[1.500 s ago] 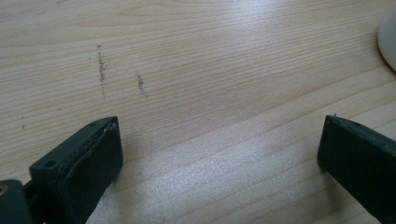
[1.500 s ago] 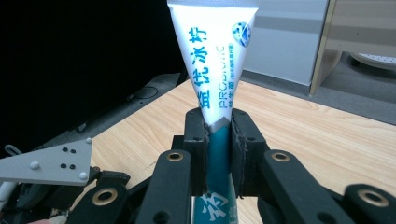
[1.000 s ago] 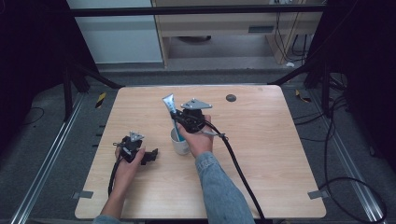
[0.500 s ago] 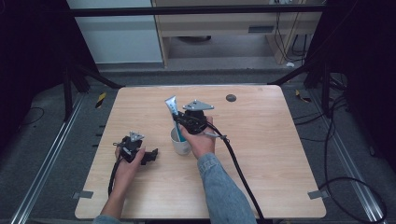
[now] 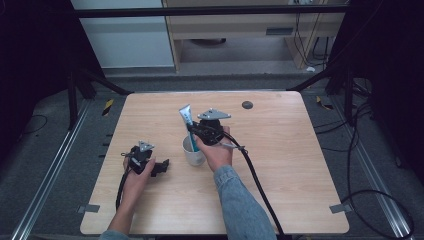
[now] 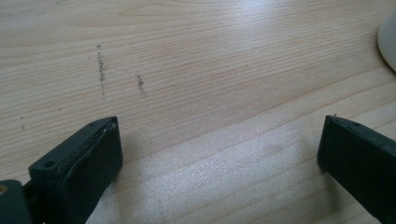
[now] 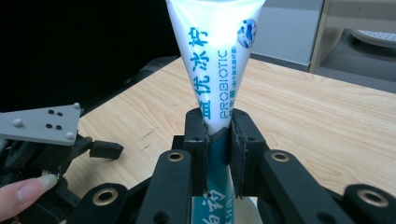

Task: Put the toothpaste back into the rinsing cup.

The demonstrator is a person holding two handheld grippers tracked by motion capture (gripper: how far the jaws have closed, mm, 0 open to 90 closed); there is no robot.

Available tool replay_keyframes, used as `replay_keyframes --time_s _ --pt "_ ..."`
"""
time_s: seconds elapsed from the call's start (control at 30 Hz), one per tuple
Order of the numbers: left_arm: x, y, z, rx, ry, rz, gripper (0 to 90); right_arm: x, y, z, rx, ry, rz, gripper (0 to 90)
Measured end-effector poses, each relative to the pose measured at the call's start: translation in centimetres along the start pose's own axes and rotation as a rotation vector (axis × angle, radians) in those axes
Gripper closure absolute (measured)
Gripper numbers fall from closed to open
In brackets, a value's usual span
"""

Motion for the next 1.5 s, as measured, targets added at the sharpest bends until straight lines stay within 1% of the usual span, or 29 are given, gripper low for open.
replay_keyframes --time_s 0.47,0.57,1.17,1.5 --pt "0.0 0.0 0.0 0.001 0.001 0.001 0.0 -0.8 0.4 0.3 0.001 -0.022 -0.012 78.6" --pt "0.0 0.0 0.0 0.001 0.002 0.001 0.0 -0.9 0.5 0.3 0.002 -0.017 -0.008 78.6" --pt "0.0 0.0 0.0 0.001 0.001 0.001 0.0 -1.5 0.4 0.1 0.010 -0.026 -0.023 78.6" --pt "0.0 0.0 0.0 0.001 0.001 0.001 0.0 -2.0 0.6 0.3 0.007 -0.031 -0.026 78.6"
Point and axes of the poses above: each handheld gripper's, and its own axes: y roughly backward along the jaws, x roughly out of its top, z roughly to its right, the point moved 1 cm from there along -y, roughly forward along the jaws, and after that the axes turned 4 degrees about y, right-handed, at the moved point
